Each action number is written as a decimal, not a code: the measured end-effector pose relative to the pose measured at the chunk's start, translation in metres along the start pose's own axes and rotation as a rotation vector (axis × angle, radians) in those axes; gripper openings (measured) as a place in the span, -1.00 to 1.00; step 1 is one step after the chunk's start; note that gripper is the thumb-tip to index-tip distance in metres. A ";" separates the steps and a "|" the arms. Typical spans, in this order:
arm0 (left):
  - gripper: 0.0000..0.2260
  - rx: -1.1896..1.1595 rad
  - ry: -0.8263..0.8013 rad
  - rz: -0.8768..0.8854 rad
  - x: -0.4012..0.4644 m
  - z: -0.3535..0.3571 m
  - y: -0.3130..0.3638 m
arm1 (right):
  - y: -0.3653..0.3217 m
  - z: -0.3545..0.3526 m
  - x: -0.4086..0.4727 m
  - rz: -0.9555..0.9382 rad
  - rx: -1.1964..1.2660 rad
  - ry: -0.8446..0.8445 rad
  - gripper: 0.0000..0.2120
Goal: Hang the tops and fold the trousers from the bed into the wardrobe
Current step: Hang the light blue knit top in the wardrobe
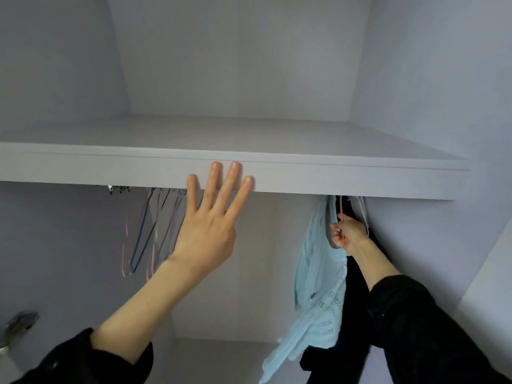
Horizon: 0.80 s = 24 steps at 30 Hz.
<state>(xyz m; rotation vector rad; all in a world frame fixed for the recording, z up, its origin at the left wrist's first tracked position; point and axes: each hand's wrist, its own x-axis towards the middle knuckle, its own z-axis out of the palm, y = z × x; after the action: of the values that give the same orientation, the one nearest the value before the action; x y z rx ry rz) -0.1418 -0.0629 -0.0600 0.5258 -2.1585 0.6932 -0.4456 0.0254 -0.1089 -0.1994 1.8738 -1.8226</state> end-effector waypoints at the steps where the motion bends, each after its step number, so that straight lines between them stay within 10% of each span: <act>1: -0.06 0.002 -0.002 -0.004 0.000 0.000 0.000 | 0.001 -0.002 0.003 0.003 -0.011 0.012 -0.51; 15: -0.16 0.008 -0.144 -0.058 -0.005 -0.025 0.010 | -0.001 -0.029 -0.045 -0.443 -0.647 0.264 -0.65; 24: -0.55 -0.196 -0.229 -0.434 -0.092 -0.081 0.009 | 0.048 0.023 -0.153 -0.542 -1.040 -0.237 -0.56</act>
<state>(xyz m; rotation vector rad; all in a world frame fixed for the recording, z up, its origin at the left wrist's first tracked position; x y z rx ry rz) -0.0460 0.0072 -0.0918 0.9661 -2.1830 0.1885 -0.2924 0.0775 -0.1156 -1.3082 2.5455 -0.8199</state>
